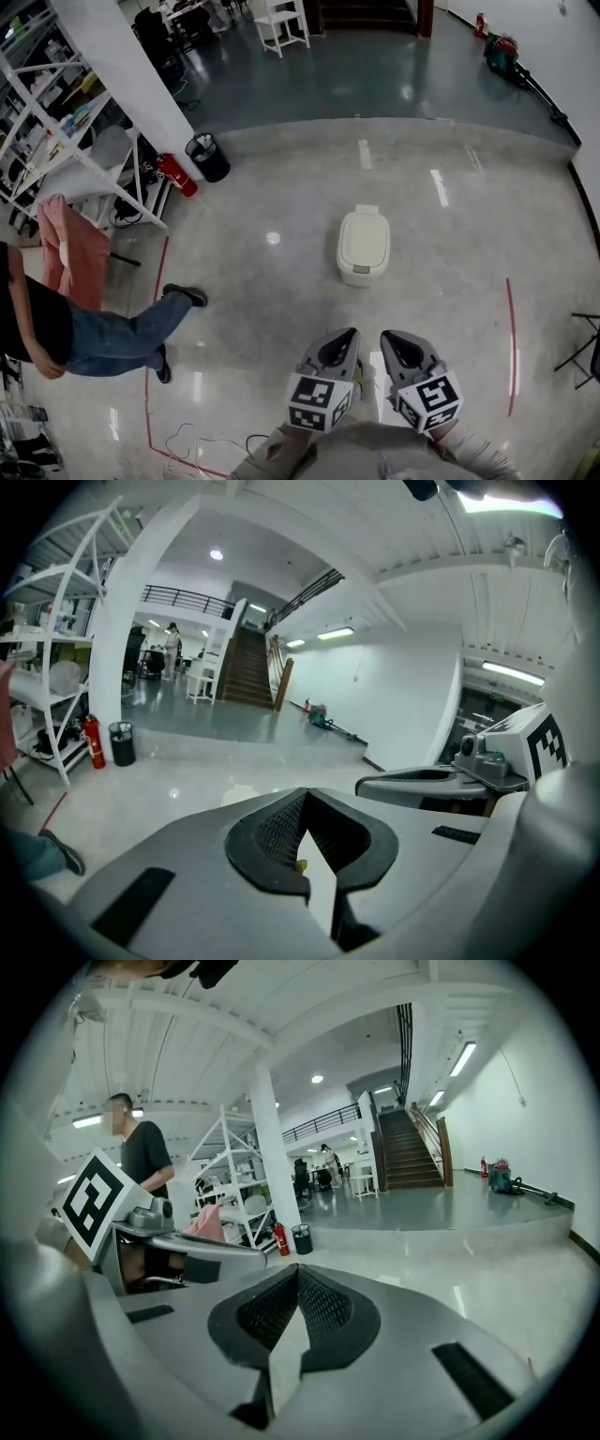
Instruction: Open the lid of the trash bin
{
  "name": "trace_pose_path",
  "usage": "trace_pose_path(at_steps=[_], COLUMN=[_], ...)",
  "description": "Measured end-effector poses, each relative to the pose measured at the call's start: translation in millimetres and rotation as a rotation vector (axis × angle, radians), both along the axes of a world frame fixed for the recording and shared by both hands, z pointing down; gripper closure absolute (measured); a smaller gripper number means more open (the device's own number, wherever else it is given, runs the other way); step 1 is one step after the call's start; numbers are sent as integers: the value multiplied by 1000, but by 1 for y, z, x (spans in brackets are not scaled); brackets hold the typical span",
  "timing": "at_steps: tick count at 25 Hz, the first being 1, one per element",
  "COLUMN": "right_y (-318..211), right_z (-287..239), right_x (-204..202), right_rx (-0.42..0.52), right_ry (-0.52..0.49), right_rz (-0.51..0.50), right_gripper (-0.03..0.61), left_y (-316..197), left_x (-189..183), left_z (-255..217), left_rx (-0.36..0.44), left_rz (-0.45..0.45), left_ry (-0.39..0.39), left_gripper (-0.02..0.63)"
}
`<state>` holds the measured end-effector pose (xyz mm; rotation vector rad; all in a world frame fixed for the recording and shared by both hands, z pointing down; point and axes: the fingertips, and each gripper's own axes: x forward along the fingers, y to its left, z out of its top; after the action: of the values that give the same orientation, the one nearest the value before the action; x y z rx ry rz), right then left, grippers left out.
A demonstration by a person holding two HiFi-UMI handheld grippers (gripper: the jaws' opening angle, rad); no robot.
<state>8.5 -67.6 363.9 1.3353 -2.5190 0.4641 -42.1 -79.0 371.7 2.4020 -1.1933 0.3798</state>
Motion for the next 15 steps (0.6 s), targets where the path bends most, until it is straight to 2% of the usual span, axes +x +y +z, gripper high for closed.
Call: trace_pose_path(at_steps=[8, 15], right_y=[-55, -106], right_z=[29, 92], right_x=[-10, -6], right_rx=[-46, -137], right_ry=[40, 83], right_rz=[26, 46], right_gripper=[579, 578], left_y=[-50, -80], left_x=[-18, -24], left_z=[34, 80], left_rx=[-51, -128], left_rz=[-14, -64], left_ry=[-12, -27], left_gripper=[609, 609])
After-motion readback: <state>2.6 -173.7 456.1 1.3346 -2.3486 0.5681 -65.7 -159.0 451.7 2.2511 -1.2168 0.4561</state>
